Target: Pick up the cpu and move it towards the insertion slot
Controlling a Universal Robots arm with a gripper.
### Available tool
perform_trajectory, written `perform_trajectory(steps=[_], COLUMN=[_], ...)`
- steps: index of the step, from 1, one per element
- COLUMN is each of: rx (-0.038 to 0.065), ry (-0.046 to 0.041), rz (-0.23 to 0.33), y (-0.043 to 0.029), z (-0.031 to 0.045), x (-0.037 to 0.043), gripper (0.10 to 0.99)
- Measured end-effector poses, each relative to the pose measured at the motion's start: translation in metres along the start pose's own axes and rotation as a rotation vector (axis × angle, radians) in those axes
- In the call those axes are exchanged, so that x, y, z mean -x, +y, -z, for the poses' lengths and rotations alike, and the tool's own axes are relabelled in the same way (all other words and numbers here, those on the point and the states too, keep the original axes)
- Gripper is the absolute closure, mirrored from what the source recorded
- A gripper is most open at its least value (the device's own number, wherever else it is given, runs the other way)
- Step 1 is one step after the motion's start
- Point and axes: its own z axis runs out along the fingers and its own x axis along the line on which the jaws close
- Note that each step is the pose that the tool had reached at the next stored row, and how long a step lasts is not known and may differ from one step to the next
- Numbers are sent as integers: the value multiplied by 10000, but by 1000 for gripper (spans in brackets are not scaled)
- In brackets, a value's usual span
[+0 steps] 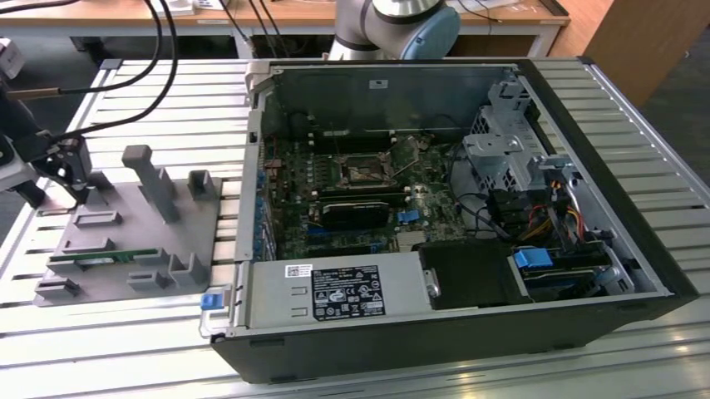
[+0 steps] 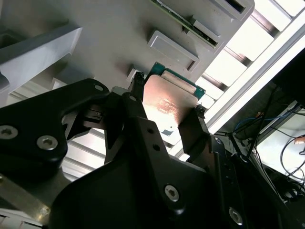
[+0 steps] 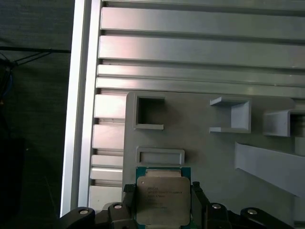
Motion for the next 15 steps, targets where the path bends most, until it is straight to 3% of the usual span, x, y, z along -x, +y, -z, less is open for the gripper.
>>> perform_trajectory(steps=[15], rx=[0], ry=[-1], rz=[0], y=[7], z=[132], x=[-1], gripper=[545])
